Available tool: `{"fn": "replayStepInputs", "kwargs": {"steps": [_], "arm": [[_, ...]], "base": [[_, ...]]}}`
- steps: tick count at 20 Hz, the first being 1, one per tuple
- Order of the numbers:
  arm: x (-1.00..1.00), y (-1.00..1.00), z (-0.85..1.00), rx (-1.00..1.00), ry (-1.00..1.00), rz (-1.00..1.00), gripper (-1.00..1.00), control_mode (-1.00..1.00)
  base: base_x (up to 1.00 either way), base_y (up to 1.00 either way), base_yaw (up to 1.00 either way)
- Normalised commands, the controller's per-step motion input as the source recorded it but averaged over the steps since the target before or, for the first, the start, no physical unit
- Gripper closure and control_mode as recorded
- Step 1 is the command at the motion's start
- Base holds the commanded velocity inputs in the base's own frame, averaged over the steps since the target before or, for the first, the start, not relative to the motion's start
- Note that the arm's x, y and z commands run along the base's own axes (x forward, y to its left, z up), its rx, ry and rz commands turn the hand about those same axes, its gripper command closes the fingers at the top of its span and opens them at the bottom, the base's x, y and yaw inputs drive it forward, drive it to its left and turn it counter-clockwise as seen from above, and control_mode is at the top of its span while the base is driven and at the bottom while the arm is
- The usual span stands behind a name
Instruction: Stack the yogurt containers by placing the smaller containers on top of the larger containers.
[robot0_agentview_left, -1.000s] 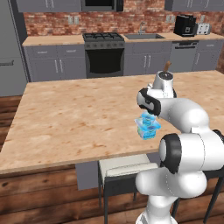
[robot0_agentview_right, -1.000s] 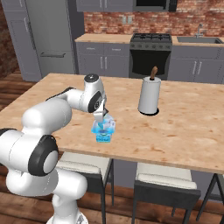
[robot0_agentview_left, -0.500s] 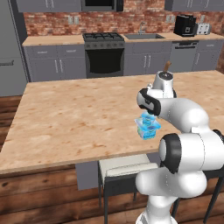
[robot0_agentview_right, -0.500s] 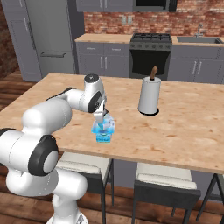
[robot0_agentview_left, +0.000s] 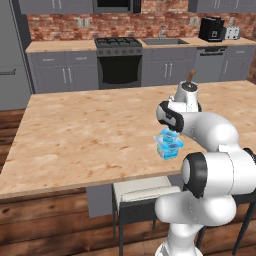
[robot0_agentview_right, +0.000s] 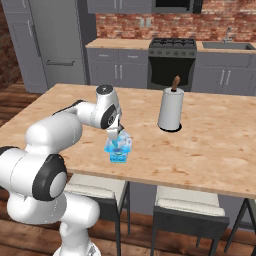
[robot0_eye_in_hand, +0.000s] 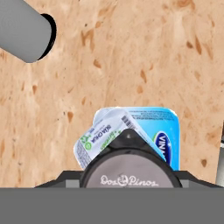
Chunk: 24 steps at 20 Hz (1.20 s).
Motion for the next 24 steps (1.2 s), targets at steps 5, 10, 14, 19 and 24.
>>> {"fn": "replayStepInputs", "kwargs": {"steps": [5,10,14,19,24], "arm": [[0.00,0.00,0.00,0.00,0.00,0.00,1.00,-1.00],[0.00,0.00,0.00,0.00,0.00,0.00,1.00,-1.00],[0.00,-0.01,-0.04,0.00,0.00,0.00,1.00,-1.00],[0.00,0.00,-0.03,0.00,0.00,0.00,1.00,-1.00],[0.00,-0.02,-0.01,0.00,0.00,0.00,1.00,-1.00]], "base": [[0.00,0.00,0.00],[0.00,0.00,0.00],[0.00,0.00,0.00],[0.00,0.00,0.00],[0.00,0.00,0.00]]}}
